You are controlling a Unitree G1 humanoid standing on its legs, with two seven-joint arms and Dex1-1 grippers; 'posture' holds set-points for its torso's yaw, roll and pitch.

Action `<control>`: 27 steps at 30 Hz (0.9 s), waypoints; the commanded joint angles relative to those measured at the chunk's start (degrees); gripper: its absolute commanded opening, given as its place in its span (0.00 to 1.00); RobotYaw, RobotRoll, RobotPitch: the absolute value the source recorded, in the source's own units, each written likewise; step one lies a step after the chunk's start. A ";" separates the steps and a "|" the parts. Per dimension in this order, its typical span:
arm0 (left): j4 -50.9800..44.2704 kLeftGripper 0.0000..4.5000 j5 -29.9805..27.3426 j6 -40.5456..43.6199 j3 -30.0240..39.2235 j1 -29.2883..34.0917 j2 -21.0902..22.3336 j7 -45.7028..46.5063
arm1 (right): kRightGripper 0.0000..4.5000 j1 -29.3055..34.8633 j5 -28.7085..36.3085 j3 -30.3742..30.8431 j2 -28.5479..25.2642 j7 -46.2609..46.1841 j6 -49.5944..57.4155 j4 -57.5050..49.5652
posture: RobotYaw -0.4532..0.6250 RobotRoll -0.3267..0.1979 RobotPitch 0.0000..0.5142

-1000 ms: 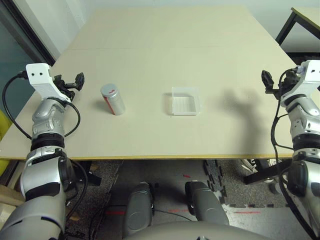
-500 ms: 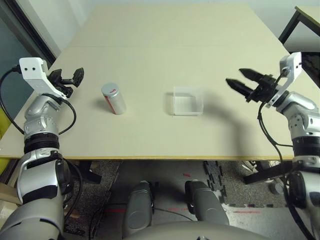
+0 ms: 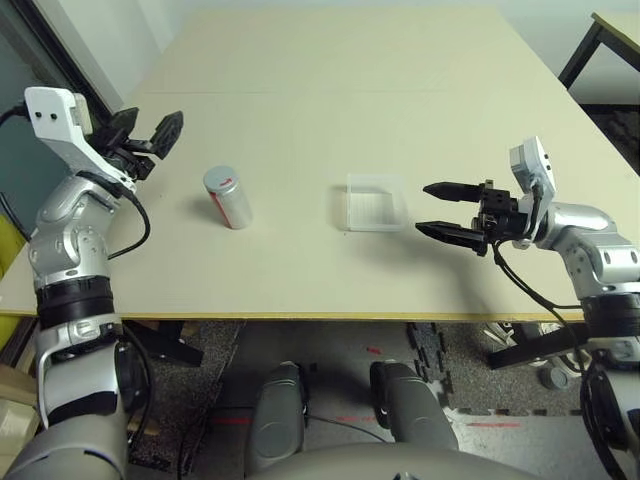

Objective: Pour the medicine from the bottle into the box.

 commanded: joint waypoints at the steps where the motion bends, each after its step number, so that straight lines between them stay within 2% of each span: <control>1: -4.15 1.00 -1.01 1.75 -1.43 2.51 -0.62 -1.33 | 1.00 0.60 -0.83 0.91 0.49 -0.19 -1.12 0.56 | 0.39 0.62 0.25; 8: -9.70 1.00 -1.21 1.32 -2.00 7.26 -2.25 -0.84 | 1.00 0.41 -1.94 0.41 0.77 -1.13 -2.23 1.72 | 0.38 0.62 0.24; 19: -23.86 1.00 -2.94 1.23 1.25 22.22 -3.85 0.97 | 1.00 0.74 -2.68 0.17 1.13 -2.11 -4.12 3.22 | 0.38 0.62 0.27; 27: -24.11 1.00 -2.57 -0.58 2.30 28.52 -3.78 -0.29 | 1.00 0.65 -3.11 0.66 1.96 -2.62 -4.80 4.04 | 0.40 0.62 0.30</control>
